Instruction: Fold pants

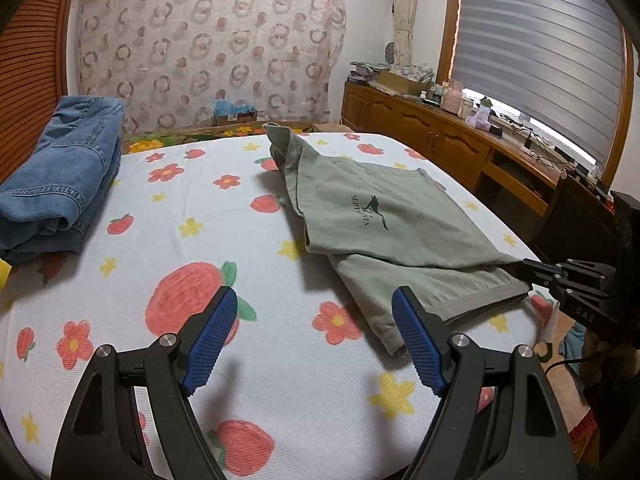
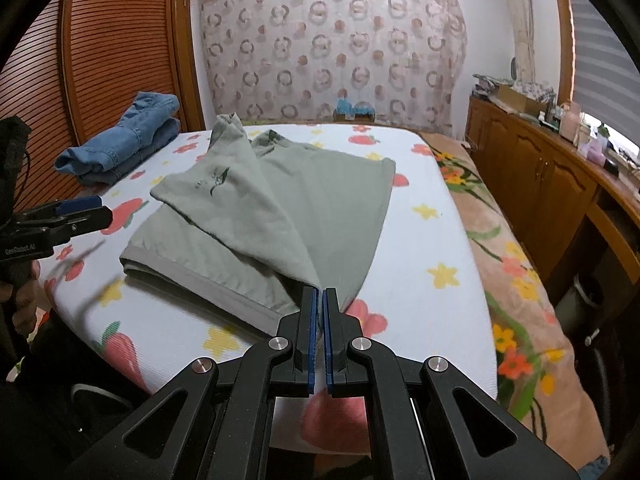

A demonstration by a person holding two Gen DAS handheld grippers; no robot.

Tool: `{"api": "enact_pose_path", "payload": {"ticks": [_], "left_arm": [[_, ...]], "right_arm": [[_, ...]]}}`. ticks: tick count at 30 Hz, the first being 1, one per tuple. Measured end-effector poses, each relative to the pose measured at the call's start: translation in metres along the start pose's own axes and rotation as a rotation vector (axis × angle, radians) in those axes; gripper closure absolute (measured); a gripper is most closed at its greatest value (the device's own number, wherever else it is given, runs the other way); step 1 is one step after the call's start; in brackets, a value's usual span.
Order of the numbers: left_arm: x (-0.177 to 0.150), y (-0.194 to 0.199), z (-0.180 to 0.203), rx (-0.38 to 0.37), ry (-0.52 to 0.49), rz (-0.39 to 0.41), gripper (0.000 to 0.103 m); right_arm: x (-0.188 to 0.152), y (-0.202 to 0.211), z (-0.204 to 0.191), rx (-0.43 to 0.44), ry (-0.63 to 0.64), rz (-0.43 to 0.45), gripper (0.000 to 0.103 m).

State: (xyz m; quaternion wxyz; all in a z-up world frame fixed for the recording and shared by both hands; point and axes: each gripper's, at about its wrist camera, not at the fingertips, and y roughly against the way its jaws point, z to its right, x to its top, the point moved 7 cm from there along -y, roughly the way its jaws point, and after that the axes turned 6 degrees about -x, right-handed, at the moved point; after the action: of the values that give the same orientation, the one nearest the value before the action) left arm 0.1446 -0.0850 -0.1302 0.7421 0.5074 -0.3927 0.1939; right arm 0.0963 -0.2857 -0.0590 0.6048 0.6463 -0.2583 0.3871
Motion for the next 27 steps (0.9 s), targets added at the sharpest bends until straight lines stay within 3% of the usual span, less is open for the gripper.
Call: {"api": "enact_pose_path", "payload": {"ticks": [8, 10, 12, 21, 27], "left_arm": [[0.002, 0.004, 0.000, 0.008, -0.024, -0.001, 0.023], [0.003, 0.006, -0.001, 0.010, -0.025, 0.005, 0.023], [0.004, 0.008, -0.004, 0.008, -0.017, 0.012, 0.023], [0.007, 0.017, -0.019, 0.032, 0.007, 0.032, 0.023], [0.004, 0.019, -0.037, 0.053, 0.035, 0.034, 0.023]], "right_arm": [[0.011, 0.012, 0.001, -0.012, -0.007, 0.022, 0.097], [0.013, 0.018, 0.001, -0.010, -0.006, 0.044, 0.089], [0.019, 0.023, 0.001, -0.004, -0.002, 0.065, 0.074], [0.046, 0.015, -0.032, 0.069, 0.071, 0.083, 0.062], [0.057, -0.007, -0.058, 0.132, 0.124, 0.048, 0.057]]}}
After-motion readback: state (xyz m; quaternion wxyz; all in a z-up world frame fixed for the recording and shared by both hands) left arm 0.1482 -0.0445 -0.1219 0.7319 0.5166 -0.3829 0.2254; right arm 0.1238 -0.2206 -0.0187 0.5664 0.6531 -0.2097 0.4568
